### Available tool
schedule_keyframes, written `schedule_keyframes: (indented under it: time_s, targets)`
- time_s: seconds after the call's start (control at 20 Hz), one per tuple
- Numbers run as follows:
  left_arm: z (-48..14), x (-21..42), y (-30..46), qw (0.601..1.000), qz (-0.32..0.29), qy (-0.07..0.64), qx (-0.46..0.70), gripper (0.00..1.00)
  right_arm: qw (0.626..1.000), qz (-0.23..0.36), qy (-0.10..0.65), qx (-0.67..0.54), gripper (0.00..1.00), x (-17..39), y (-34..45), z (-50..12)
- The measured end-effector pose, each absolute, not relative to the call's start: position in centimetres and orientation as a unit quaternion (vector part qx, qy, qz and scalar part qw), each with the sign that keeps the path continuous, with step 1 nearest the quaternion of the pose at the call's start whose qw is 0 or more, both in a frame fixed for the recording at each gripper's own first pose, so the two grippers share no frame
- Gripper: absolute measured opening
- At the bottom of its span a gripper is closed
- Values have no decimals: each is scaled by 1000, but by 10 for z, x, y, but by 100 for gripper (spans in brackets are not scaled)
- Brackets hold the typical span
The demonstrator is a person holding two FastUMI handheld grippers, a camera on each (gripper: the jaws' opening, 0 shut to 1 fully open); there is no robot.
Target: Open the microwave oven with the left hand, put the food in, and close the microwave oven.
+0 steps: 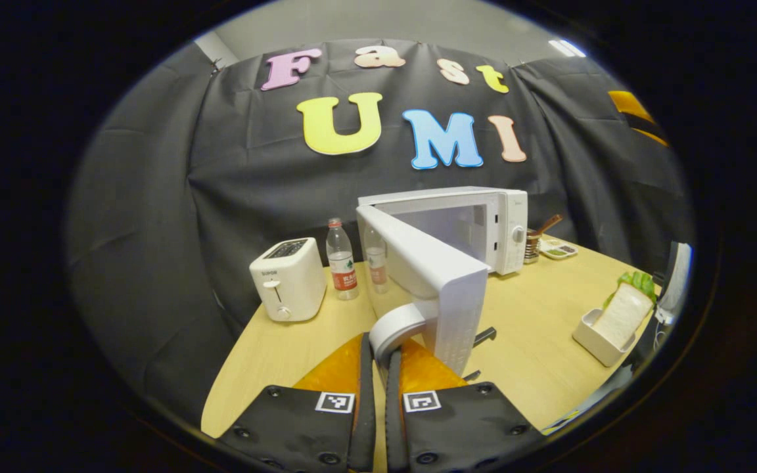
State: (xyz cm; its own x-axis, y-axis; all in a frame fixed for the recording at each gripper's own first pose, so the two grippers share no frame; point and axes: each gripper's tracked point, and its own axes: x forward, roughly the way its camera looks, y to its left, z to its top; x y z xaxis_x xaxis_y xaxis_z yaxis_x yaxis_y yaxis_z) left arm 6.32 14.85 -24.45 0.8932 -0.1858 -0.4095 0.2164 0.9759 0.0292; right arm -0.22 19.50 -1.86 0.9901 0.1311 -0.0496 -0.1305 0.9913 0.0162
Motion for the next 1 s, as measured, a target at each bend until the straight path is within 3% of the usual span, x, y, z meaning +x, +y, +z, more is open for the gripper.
schedule_keyframes:
  time_s: [0.25,0.35,0.5,0.55,0.65,0.8,0.85,1.0]
  targets:
    - [-245,61,160,973,-86,212,30,18,997,76,28,4,95,-3,204,-20]
    - [-243,54,166,974,-69,213,38,39,996,79,28,4,95,-2,200,-19]
    - [-229,41,171,976,-45,206,59,55,996,84,30,6,95,2,187,-19]
    - [-223,37,169,977,-41,203,59,45,996,85,32,8,95,3,181,-20]
    - [-205,30,173,980,-18,192,56,60,995,87,38,15,95,8,168,-22]
    - [-168,20,171,986,13,162,31,92,995,89,51,21,95,16,145,-26]
    - [-153,17,169,988,21,149,28,98,994,88,54,24,95,19,137,-28]
    - [-111,15,156,993,30,111,25,98,993,86,75,34,95,29,113,-44]
